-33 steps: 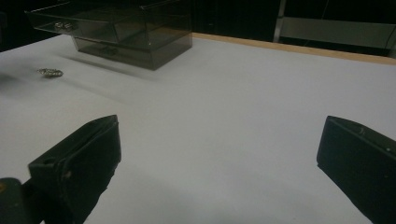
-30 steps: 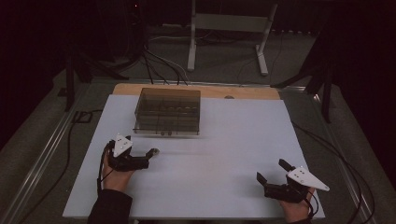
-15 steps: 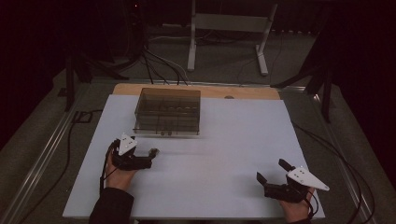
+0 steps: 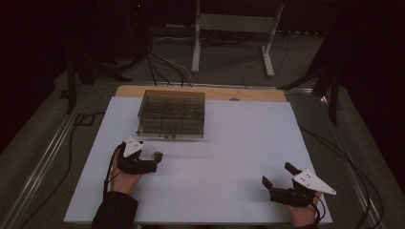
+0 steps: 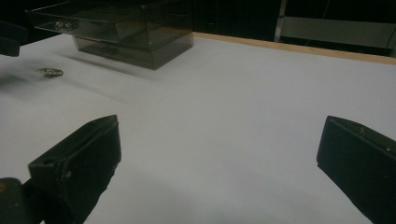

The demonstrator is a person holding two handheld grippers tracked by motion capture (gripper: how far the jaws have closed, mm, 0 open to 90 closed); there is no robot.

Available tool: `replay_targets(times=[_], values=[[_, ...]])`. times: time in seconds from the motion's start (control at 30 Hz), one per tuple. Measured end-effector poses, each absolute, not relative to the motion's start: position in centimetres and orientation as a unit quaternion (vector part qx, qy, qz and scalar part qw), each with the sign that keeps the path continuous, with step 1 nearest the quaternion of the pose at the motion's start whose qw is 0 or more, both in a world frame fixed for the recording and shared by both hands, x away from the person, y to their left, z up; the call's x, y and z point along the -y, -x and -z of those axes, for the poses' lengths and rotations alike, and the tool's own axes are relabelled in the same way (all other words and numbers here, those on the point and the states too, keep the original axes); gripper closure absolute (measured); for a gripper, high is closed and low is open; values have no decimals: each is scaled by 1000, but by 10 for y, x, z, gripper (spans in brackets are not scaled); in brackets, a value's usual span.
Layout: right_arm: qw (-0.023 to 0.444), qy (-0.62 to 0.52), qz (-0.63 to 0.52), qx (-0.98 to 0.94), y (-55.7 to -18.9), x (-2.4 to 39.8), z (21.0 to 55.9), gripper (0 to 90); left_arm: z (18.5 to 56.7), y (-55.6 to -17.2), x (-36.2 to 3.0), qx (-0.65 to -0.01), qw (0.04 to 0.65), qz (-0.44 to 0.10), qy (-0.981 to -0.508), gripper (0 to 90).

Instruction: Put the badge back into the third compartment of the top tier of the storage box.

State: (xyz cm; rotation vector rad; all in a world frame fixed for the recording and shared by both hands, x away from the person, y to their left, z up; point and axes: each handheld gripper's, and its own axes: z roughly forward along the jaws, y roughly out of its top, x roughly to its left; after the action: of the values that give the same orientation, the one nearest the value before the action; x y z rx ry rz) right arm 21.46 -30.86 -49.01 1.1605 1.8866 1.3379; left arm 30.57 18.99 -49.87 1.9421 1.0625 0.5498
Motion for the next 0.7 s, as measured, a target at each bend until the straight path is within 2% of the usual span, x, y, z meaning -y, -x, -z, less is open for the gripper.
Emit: replay_targets(times=[0.3,0.7], values=[[274,-432,-498,-700,-215,309,490,0,506,-310,-183,-415,392,-204,-795,176],[274,-431,-498,-700,-215,309,490,0,512,-312,-167,-396,360,-209,-818,347]])
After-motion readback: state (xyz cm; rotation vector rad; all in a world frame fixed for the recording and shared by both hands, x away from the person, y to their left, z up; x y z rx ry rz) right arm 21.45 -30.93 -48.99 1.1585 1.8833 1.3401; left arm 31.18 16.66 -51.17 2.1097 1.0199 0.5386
